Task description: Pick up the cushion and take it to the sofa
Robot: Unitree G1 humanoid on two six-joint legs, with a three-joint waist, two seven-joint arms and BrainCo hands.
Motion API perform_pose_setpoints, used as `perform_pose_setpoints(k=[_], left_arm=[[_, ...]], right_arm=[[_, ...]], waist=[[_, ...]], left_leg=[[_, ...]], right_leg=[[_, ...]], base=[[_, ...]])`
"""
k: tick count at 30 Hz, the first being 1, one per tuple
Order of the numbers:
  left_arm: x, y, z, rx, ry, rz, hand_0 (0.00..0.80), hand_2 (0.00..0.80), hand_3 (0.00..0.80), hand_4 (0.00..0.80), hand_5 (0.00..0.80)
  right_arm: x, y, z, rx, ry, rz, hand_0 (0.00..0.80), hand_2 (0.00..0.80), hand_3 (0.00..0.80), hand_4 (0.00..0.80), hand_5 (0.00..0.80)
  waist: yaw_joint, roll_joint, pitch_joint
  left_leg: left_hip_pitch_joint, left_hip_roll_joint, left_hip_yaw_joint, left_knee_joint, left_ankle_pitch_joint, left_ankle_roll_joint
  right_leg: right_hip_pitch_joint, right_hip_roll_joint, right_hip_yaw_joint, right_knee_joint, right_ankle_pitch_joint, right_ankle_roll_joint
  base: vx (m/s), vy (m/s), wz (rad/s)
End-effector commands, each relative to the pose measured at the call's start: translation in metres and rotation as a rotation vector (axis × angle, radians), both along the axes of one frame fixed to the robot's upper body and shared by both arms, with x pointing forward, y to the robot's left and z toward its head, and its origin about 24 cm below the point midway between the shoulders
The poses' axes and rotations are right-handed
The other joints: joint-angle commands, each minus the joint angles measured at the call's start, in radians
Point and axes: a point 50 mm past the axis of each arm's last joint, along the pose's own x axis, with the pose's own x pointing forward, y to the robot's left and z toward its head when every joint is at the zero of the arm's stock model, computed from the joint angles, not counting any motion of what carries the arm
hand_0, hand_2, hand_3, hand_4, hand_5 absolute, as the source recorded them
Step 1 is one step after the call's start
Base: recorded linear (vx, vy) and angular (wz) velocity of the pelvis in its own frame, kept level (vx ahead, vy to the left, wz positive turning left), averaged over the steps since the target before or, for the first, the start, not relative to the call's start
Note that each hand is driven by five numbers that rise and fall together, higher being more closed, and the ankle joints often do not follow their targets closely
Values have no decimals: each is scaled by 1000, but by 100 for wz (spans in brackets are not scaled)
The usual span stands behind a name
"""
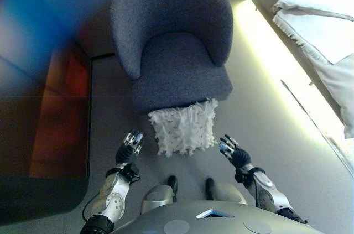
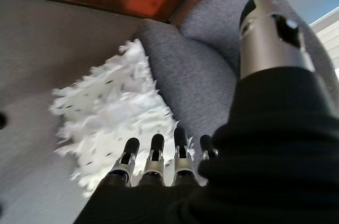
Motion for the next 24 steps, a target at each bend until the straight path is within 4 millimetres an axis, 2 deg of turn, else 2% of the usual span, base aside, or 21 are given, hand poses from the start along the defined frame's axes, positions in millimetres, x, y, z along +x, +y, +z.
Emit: perform_pose_setpoints(k=[1,4,5,8,9,13,19,22,24], left_arm=[[9,14,18,109,-119,-53,0,0,0,0,0],[16,17,24,144,-131,-88,0,0,0,0,0],[17,19,26,143,-136,-82,0,0,0,0,0],[21,23,33,150,-157,-76,0,0,0,0,0],[24,23,35,154,-163,-72,0,0,0,0,0],[28,22,37,151,-180,-70,0,0,0,0,0],[22,16,31,133,-169,-81,0,0,0,0,0],[19,15,30,126,-165,-88,0,0,0,0,0],[15,13,26,121,-156,-82,0,0,0,0,0]], right_arm=[[7,24,15,56,-103,31,0,0,0,0,0],[3,23,14,69,-97,-11,0,0,0,0,0],[1,23,13,68,-93,-5,0,0,0,0,0],[-6,22,12,68,-83,11,0,0,0,0,0],[-8,22,11,69,-77,15,0,0,0,0,0],[-10,15,7,78,-50,0,0,0,0,0,0],[-6,15,1,95,-23,-12,0,0,0,0,0],[-8,18,0,100,-15,-4,0,0,0,0,0],[-10,18,-3,99,-2,2,0,0,0,0,0]], waist=[[9,-46,-50],[-1,-24,-39],[-4,-22,-34],[-17,-17,-31],[-28,-25,-28],[-55,-48,-28],[-60,-76,-38],[-62,-83,-41],[-64,-85,-48]], left_leg=[[-105,-34,17,-22,110,71],[-58,-56,16,-10,83,90],[-38,-61,18,-15,79,92],[-6,-60,16,-36,76,81],[6,-64,18,-43,69,75],[40,-67,17,-57,34,67],[87,-76,7,-77,-1,77],[104,-75,12,-75,-19,83],[108,-71,20,-67,-27,87]], right_leg=[[77,-136,-32,209,315,44],[-10,-159,-39,396,375,32],[-32,-169,-44,394,384,30],[-51,-146,-68,228,362,26],[-55,-130,-66,104,358,34],[-53,-79,-9,-176,350,65],[-62,-53,30,-318,426,95],[-75,-49,23,-315,436,96],[-59,-41,20,-325,417,96]], base=[[248,332,-2],[233,300,-29],[227,187,-35],[223,41,-23],[219,-59,-35],[222,-73,-36],[250,-79,11],[274,-126,-1],[289,-149,1]])
